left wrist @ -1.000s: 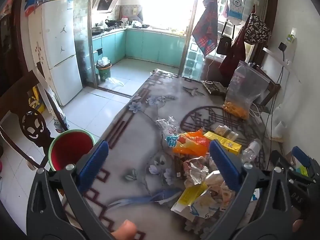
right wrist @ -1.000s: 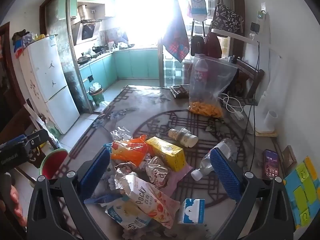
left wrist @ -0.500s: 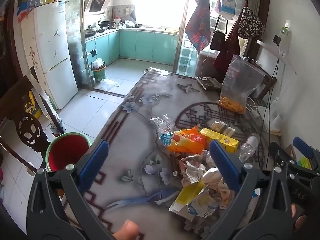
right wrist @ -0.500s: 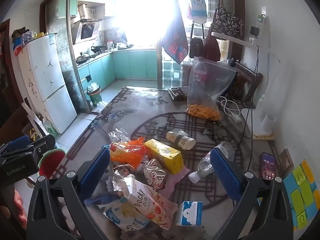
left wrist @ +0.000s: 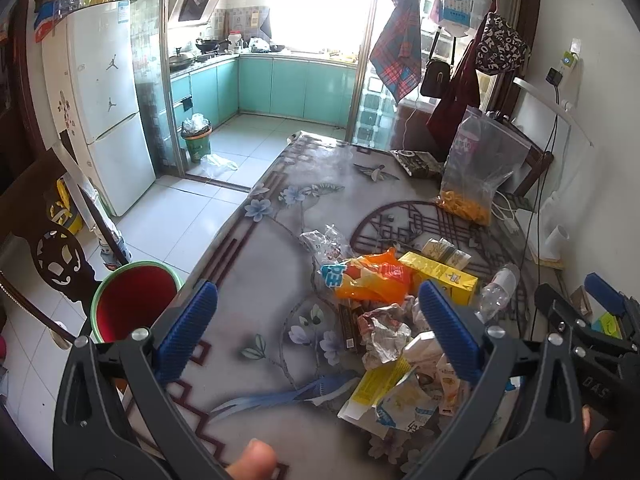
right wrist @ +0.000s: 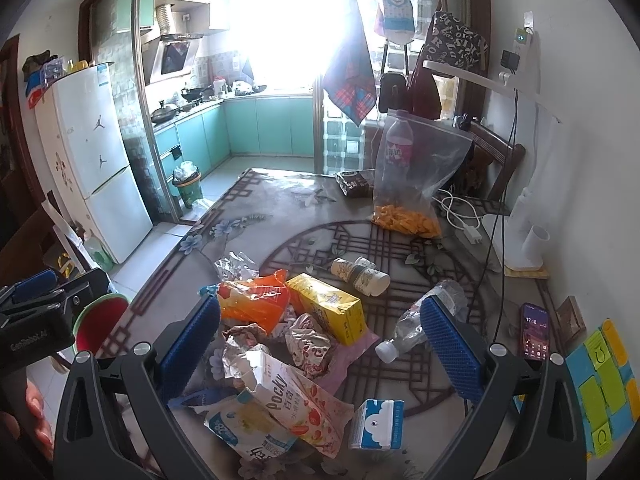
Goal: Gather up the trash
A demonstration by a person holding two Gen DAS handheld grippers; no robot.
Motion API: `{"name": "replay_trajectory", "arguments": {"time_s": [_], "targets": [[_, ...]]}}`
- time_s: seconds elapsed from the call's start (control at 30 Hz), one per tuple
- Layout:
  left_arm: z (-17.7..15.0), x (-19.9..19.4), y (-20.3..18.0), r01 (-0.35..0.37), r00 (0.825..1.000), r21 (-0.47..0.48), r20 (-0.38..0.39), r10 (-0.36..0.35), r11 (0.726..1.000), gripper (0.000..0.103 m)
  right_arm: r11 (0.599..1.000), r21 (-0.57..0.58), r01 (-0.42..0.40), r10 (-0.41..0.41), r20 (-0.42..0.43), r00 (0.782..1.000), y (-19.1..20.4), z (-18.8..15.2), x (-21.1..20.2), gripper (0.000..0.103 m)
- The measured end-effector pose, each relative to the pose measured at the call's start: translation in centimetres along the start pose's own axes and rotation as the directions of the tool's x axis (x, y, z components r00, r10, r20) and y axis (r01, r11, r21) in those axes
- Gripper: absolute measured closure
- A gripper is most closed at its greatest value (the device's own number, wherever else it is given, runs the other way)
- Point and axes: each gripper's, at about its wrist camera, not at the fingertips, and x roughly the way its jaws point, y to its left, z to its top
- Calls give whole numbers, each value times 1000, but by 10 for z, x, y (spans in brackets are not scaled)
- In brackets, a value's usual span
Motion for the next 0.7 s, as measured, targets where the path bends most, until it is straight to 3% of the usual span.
{"name": "replay_trajectory", "arguments": {"time_s": [0.7], "targets": [[-2, 2, -4, 6, 1000, 2, -11, -6, 1000, 4, 1000, -13, 11, -11, -11, 1000, 2, 1, 1, 7]]}}
